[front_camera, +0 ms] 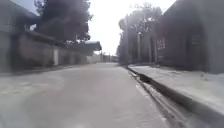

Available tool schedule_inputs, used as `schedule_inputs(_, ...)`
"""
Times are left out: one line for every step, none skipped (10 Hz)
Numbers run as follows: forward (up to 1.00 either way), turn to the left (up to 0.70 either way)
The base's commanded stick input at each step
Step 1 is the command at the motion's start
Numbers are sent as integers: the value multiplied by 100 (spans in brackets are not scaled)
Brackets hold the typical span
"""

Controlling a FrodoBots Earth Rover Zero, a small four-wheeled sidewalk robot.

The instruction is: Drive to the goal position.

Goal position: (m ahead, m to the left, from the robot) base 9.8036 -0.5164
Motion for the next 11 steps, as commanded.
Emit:
schedule_inputs(6, 0)
schedule_inputs(6, 0)
schedule_inputs(4, 0)
schedule_inputs(0, 0)
schedule_inputs(0, 0)
schedule_inputs(0, 0)
schedule_inputs(0, 0)
schedule_inputs(0, 0)
schedule_inputs(0, 0)
schedule_inputs(0, 0)
schedule_inputs(0, 0)
